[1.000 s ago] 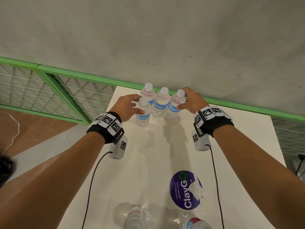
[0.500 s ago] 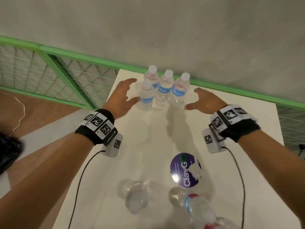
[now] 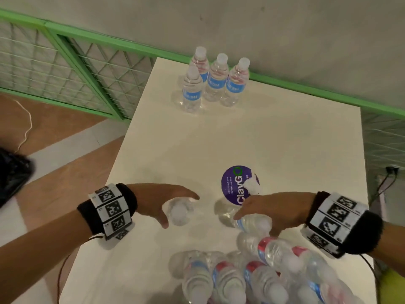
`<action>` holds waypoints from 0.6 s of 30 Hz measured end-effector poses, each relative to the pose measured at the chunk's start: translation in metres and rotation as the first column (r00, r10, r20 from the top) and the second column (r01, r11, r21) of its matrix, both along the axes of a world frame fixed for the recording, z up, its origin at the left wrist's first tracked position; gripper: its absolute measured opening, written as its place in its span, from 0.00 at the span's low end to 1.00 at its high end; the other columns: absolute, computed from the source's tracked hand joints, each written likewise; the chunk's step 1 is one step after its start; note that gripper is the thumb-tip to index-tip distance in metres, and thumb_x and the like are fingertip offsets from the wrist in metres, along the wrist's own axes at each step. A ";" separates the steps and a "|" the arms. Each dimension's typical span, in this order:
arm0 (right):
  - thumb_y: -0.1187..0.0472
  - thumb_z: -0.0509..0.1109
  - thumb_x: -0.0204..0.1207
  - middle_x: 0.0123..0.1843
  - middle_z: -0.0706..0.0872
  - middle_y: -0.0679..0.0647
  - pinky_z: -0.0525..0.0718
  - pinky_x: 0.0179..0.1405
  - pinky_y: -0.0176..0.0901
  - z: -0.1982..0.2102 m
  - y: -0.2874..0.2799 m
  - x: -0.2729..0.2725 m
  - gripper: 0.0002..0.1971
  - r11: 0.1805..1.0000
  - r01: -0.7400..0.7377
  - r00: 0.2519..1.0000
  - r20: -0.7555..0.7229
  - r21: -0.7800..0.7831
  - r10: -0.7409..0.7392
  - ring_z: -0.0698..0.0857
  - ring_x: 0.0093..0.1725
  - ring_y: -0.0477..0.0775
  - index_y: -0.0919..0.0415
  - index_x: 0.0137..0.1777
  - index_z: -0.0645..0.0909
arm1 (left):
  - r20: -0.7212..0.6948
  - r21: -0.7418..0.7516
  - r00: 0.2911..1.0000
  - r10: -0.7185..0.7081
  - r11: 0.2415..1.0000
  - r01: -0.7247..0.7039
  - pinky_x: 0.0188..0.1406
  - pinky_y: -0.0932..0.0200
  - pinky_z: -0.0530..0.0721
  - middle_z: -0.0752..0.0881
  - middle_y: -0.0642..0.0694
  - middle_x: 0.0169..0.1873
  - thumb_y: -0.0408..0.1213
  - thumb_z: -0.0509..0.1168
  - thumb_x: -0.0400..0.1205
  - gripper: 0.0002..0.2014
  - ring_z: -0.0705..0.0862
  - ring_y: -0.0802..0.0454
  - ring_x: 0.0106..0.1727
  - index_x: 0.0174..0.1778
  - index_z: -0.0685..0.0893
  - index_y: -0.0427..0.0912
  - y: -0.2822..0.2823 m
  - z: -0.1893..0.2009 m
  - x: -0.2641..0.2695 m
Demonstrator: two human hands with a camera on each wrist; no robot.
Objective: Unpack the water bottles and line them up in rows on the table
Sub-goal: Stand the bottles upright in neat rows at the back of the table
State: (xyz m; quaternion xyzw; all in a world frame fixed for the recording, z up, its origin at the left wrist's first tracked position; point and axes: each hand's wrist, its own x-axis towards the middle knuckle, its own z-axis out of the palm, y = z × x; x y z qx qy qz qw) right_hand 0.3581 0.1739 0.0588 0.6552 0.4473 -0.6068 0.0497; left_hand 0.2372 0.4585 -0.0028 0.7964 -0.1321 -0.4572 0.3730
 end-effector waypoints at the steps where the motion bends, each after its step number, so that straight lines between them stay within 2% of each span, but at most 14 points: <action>1: 0.70 0.75 0.66 0.75 0.67 0.51 0.65 0.76 0.42 -0.002 -0.002 -0.002 0.41 0.999 0.024 1.000 0.006 0.024 -0.024 0.66 0.75 0.48 0.51 0.78 0.64 | 0.014 -0.030 0.999 0.038 0.999 -0.037 0.71 0.64 0.65 0.69 0.65 0.72 0.37 0.78 0.69 0.43 0.68 0.65 0.72 0.71 0.61 0.71 -0.002 0.000 0.000; 3: 0.69 0.76 0.66 0.73 0.71 0.51 0.67 0.75 0.42 -0.002 -0.002 -0.005 0.37 0.995 0.069 0.998 -0.005 0.078 -0.069 0.69 0.73 0.48 0.54 0.76 0.69 | 0.057 -0.051 0.994 0.089 0.995 -0.086 0.66 0.70 0.69 0.74 0.63 0.68 0.37 0.79 0.68 0.38 0.72 0.66 0.67 0.69 0.69 0.66 -0.007 0.002 0.000; 5: 0.69 0.76 0.67 0.72 0.73 0.51 0.68 0.74 0.42 -0.001 -0.003 -0.006 0.35 0.987 0.106 0.994 -0.012 0.120 -0.105 0.71 0.72 0.48 0.56 0.74 0.70 | 0.091 -0.056 0.988 0.123 0.991 -0.119 0.56 0.80 0.70 0.78 0.60 0.65 0.36 0.78 0.69 0.33 0.75 0.69 0.60 0.68 0.74 0.57 -0.010 0.003 0.001; 6: 0.68 0.77 0.67 0.72 0.74 0.49 0.69 0.74 0.41 -0.001 -0.003 -0.005 0.35 0.984 0.124 0.992 -0.006 0.127 -0.124 0.72 0.71 0.47 0.55 0.74 0.71 | 0.098 -0.066 0.985 0.142 0.989 -0.136 0.53 0.82 0.70 0.79 0.58 0.64 0.36 0.78 0.69 0.32 0.75 0.69 0.58 0.67 0.75 0.54 -0.011 0.004 0.002; 8: 0.65 0.78 0.66 0.69 0.78 0.46 0.73 0.69 0.40 -0.003 -0.005 -0.001 0.33 0.969 0.204 0.978 0.002 0.137 -0.207 0.76 0.68 0.45 0.51 0.72 0.73 | 0.106 -0.089 0.973 0.205 0.976 -0.196 0.52 0.82 0.71 0.80 0.56 0.62 0.36 0.79 0.68 0.31 0.77 0.66 0.58 0.66 0.76 0.51 -0.013 0.005 0.007; 10: 0.60 0.80 0.65 0.63 0.82 0.43 0.78 0.63 0.39 -0.003 -0.003 0.007 0.31 0.933 0.326 0.944 0.009 0.156 -0.331 0.80 0.62 0.43 0.46 0.68 0.74 | 0.112 -0.102 0.950 0.291 0.955 -0.280 0.55 0.74 0.75 0.82 0.56 0.60 0.37 0.80 0.67 0.32 0.79 0.61 0.59 0.65 0.75 0.52 -0.015 0.005 0.017; 12: 0.57 0.81 0.65 0.56 0.85 0.43 0.83 0.55 0.39 -0.002 0.003 0.018 0.29 0.865 0.467 0.880 0.003 0.183 -0.475 0.84 0.54 0.43 0.47 0.65 0.75 | 0.130 -0.095 0.918 0.376 0.926 -0.366 0.55 0.68 0.78 0.82 0.58 0.57 0.38 0.80 0.66 0.31 0.81 0.58 0.58 0.62 0.74 0.56 -0.016 0.005 0.032; 14: 0.55 0.82 0.64 0.51 0.87 0.49 0.88 0.49 0.47 -0.002 0.011 0.035 0.27 0.764 0.613 0.780 0.002 0.203 -0.626 0.88 0.45 0.50 0.48 0.60 0.74 | 0.177 -0.095 0.873 0.454 0.891 -0.444 0.50 0.69 0.77 0.82 0.61 0.51 0.39 0.80 0.66 0.30 0.82 0.57 0.54 0.58 0.72 0.58 -0.016 0.008 0.051; 16: 0.49 0.82 0.62 0.46 0.88 0.55 0.89 0.48 0.58 -0.004 0.021 0.054 0.27 0.676 0.690 0.694 0.030 0.261 -0.720 0.89 0.40 0.56 0.52 0.56 0.74 | 0.233 -0.099 0.818 0.526 0.850 -0.518 0.46 0.72 0.75 0.82 0.60 0.49 0.39 0.80 0.66 0.30 0.82 0.57 0.51 0.57 0.70 0.56 -0.015 0.011 0.071; 18: 0.42 0.82 0.57 0.41 0.88 0.54 0.89 0.48 0.63 -0.009 0.030 0.071 0.28 0.606 0.727 0.624 0.059 0.322 -0.779 0.89 0.37 0.57 0.54 0.52 0.76 | 0.282 -0.109 0.770 0.572 0.817 -0.567 0.44 0.69 0.75 0.82 0.55 0.50 0.39 0.79 0.68 0.30 0.81 0.55 0.50 0.58 0.69 0.54 -0.014 0.011 0.091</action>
